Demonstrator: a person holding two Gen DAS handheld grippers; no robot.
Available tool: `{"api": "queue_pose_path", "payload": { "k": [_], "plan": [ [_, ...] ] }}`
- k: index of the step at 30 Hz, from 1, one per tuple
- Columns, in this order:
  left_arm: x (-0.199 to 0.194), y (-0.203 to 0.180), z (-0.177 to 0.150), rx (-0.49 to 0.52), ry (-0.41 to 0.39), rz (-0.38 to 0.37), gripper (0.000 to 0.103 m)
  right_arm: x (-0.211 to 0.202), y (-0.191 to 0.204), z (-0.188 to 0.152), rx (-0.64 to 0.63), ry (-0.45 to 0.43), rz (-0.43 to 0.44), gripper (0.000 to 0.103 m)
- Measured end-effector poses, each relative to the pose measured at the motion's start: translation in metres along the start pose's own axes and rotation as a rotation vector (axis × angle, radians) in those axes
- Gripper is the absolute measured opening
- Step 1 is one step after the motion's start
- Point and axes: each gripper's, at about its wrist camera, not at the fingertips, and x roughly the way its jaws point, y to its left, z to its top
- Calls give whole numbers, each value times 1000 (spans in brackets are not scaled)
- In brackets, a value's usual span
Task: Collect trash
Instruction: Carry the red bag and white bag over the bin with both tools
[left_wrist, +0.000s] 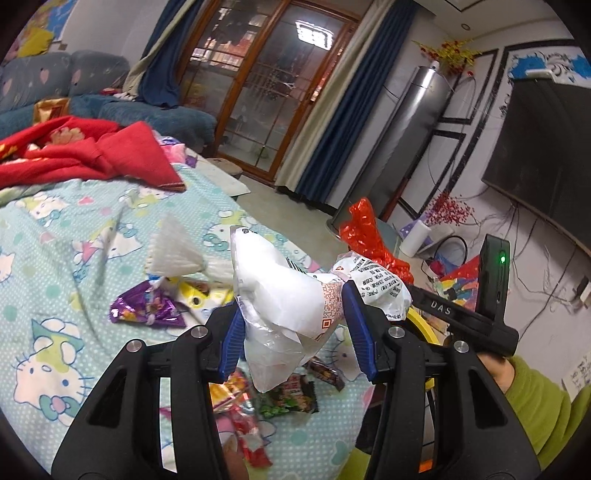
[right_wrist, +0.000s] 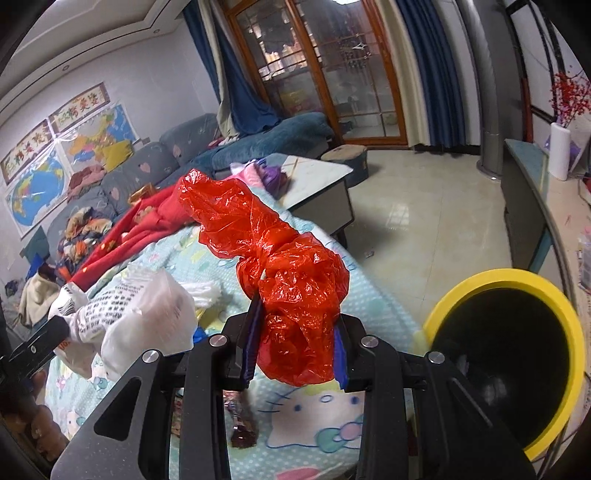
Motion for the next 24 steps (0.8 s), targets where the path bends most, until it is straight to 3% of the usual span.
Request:
{"api": "queue_pose_path", "payload": {
  "k": [24],
  "plan": [
    [39, -65, -16, 150, 70, -64, 41, -38, -65, -6, 133, -88, -127, 30]
  ]
}}
